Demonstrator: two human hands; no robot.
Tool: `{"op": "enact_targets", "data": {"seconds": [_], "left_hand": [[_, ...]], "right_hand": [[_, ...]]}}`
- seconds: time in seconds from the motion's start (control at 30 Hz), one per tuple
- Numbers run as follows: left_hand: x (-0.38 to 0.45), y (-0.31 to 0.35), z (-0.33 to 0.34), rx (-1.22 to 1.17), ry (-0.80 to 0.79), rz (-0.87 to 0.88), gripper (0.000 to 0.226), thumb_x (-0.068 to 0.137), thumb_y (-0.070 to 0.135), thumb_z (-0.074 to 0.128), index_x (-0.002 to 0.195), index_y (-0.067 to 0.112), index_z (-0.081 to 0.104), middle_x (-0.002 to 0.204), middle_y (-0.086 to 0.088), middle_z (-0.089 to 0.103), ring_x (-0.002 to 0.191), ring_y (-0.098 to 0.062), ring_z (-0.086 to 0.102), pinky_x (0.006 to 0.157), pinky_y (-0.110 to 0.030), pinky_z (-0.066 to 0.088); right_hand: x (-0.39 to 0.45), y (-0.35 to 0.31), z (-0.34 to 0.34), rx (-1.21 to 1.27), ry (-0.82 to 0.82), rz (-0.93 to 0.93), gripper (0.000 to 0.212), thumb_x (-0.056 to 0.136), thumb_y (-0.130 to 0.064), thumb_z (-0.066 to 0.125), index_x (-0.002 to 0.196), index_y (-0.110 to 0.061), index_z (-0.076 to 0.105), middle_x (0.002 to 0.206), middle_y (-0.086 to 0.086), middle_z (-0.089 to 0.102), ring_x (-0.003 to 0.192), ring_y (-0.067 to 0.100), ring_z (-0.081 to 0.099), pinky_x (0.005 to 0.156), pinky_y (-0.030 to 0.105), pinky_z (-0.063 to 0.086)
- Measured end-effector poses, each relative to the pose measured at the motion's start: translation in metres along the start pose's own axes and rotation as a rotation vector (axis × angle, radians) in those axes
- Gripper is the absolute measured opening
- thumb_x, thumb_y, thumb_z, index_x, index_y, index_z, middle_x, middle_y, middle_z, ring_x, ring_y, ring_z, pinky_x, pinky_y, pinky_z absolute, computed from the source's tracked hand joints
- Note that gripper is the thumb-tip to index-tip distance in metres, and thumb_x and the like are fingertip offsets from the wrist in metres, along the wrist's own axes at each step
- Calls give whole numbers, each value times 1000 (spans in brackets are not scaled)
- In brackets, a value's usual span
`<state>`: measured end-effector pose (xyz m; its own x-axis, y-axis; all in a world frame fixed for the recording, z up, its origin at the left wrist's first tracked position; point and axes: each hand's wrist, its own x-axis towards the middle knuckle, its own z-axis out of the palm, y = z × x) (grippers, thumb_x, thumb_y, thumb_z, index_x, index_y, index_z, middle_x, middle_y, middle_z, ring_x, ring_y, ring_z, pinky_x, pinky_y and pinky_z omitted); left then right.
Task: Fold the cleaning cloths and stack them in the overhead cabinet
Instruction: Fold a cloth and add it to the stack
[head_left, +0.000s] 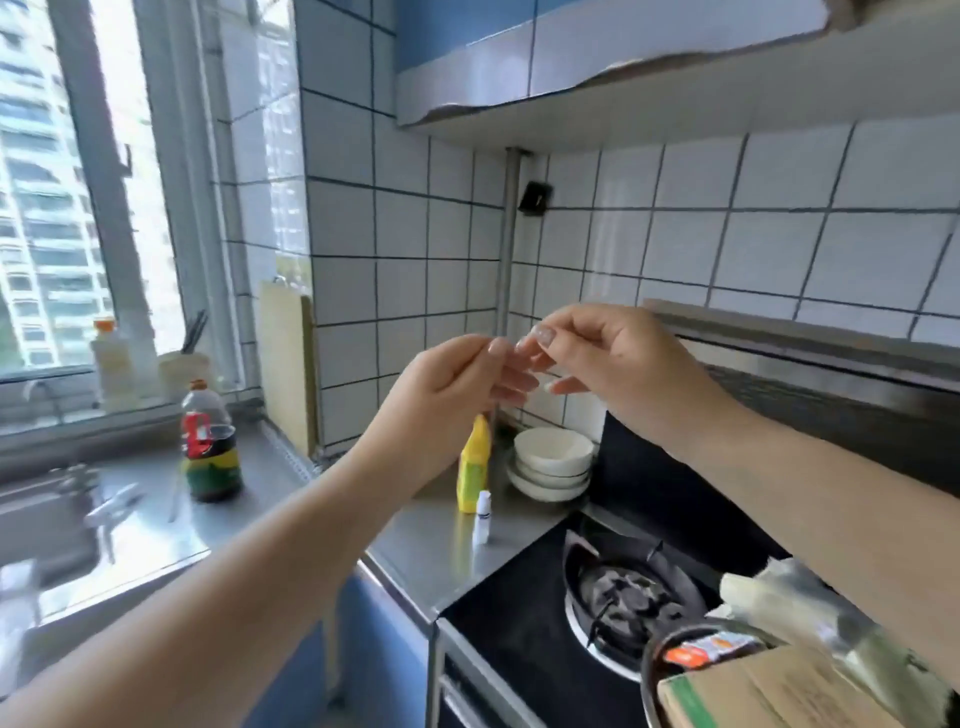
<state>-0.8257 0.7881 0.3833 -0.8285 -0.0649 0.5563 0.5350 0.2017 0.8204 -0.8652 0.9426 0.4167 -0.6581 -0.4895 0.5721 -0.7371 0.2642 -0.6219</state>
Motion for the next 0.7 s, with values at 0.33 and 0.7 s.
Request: {"op": "enact_targets", "data": {"seconds": [0.33, 0.7], "left_hand": [[-199, 1, -170, 93, 363, -272, 30, 98, 15, 38, 81, 13, 63, 69, 5, 69, 65, -7, 65, 71, -23, 51], [-382, 42, -269, 281, 753, -399, 16, 87, 28, 52, 91, 19, 64, 84, 5, 69, 78, -6, 68, 72, -17, 53]], "right_hand": [[-41, -88, 207, 400, -406, -33, 10, 90, -21, 56, 93, -17, 65, 84, -1, 68, 81, 5, 66, 68, 25, 58], [-86, -189, 377, 537, -869, -140, 11, 90, -23, 54, 93, -27, 64, 94, -5, 69, 89, 7, 67, 71, 28, 59]]}}
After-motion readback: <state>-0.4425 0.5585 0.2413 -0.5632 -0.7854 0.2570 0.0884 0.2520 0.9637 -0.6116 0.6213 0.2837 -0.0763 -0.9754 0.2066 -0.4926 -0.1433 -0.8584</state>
